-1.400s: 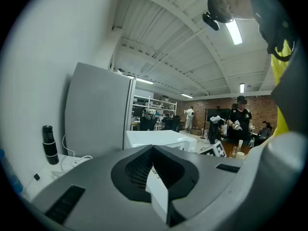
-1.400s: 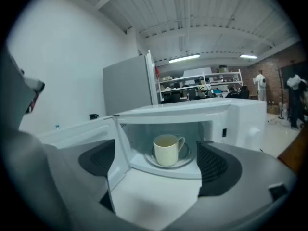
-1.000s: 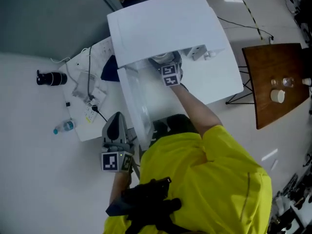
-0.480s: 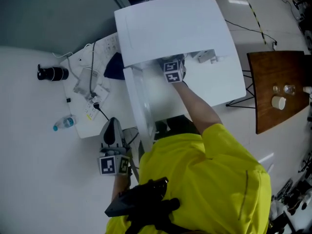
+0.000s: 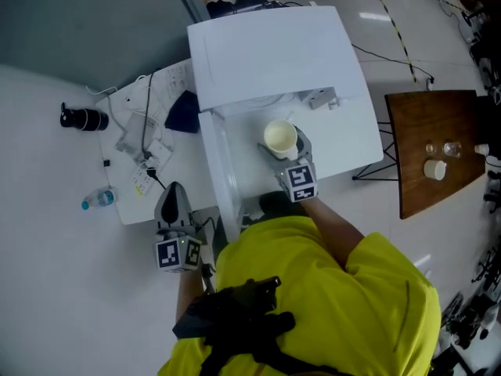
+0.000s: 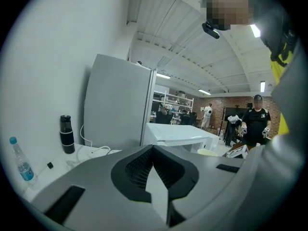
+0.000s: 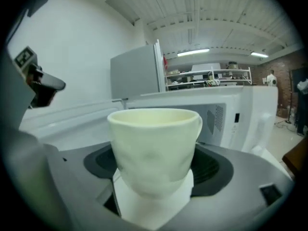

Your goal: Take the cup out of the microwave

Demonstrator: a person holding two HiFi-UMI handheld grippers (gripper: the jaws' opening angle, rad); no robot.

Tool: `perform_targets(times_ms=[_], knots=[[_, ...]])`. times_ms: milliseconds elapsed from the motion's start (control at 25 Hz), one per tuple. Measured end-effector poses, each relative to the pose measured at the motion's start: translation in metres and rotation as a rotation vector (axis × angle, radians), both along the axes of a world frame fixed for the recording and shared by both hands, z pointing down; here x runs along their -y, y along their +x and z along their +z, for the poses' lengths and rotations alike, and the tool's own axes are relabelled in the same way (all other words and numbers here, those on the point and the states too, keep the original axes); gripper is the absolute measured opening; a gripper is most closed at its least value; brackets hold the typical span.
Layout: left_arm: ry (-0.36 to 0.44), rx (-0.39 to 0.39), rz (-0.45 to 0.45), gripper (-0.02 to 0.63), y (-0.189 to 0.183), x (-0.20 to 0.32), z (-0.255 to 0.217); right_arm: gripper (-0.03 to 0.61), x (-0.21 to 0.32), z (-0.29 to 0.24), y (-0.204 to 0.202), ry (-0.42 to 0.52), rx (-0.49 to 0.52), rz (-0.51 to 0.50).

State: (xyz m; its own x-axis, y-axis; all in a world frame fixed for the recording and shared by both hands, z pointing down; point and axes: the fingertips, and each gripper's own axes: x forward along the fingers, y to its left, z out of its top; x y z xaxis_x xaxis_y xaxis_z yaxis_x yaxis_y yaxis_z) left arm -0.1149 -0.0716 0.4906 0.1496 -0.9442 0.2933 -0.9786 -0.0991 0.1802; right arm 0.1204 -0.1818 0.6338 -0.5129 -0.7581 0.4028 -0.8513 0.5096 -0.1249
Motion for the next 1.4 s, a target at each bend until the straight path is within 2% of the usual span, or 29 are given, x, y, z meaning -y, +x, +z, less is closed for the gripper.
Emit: perform_targets(times_ms=[120, 200, 400, 560, 720, 800, 920, 1000, 1160, 1400], knots=[[0.065, -0.053, 0.023, -0.002, -0.008, 0.005, -0.012, 0.451, -0.038, -0.059, -0.002, 0.012, 0.045, -0.042], [0.091, -0.068, 0.031, -0.002, -0.020, 0.002, -0.021, 0.451, -0.058, -0.109, -0.021, 0.051, 0.080, -0.091], [0.127, -0.052, 0.044, -0.002, -0.065, -0.024, -0.043, 0.451, -0.098, -0.214, -0.114, 0.126, 0.217, -0.193], [0.124, -0.035, 0.052, -0.002, -0.112, -0.044, -0.050, 0.451, -0.121, -0.247, -0.203, 0.163, 0.272, -0.228], [0.165, -0.043, 0.047, -0.002, -0.155, -0.065, -0.058, 0.451, -0.137, -0.212, -0.282, 0.154, 0.206, -0.242], [0.156, -0.045, 0.041, -0.002, -0.174, -0.078, -0.050, 0.451, -0.138, -0.185, -0.314, 0.139, 0.200, -0.210], [0.123, -0.036, 0.043, -0.002, -0.194, -0.090, -0.034, 0.451, -0.128, -0.124, -0.341, 0.131, 0.155, -0.161], [0.112, -0.017, 0.048, -0.002, -0.205, -0.094, -0.022, 0.451, -0.115, -0.072, -0.346, 0.113, 0.096, -0.132], [0.065, 0.000, 0.075, -0.002, -0.210, -0.092, 0.012, 0.450, -0.085, 0.029, -0.331, 0.030, 0.001, -0.051], [-0.062, -0.049, 0.110, -0.002, -0.203, -0.080, 0.077, 0.451, -0.047, 0.117, -0.318, -0.015, -0.080, 0.048]])
